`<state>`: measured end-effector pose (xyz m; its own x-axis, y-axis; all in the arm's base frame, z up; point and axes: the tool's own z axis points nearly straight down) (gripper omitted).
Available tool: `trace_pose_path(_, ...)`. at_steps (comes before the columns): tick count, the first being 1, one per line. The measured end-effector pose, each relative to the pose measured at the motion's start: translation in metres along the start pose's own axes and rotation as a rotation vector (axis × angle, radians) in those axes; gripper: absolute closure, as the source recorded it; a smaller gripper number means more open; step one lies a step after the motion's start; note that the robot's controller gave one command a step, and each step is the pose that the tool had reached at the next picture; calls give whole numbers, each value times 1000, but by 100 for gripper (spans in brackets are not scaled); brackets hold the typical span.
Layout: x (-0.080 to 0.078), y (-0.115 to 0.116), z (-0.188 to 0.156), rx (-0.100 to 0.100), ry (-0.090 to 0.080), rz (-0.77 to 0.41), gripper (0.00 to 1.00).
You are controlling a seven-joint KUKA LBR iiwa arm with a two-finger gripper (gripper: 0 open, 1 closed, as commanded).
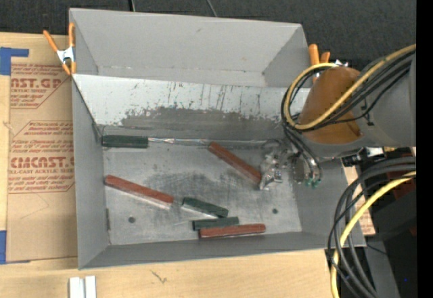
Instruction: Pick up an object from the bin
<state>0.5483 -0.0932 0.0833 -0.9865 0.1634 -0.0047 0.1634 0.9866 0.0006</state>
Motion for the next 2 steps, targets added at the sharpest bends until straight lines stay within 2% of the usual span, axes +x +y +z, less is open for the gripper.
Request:
trace_pose_path(1,0,0,0,0,0,0,100)
trace_pose_path(2,-7,14,-153,0,0,22,100)
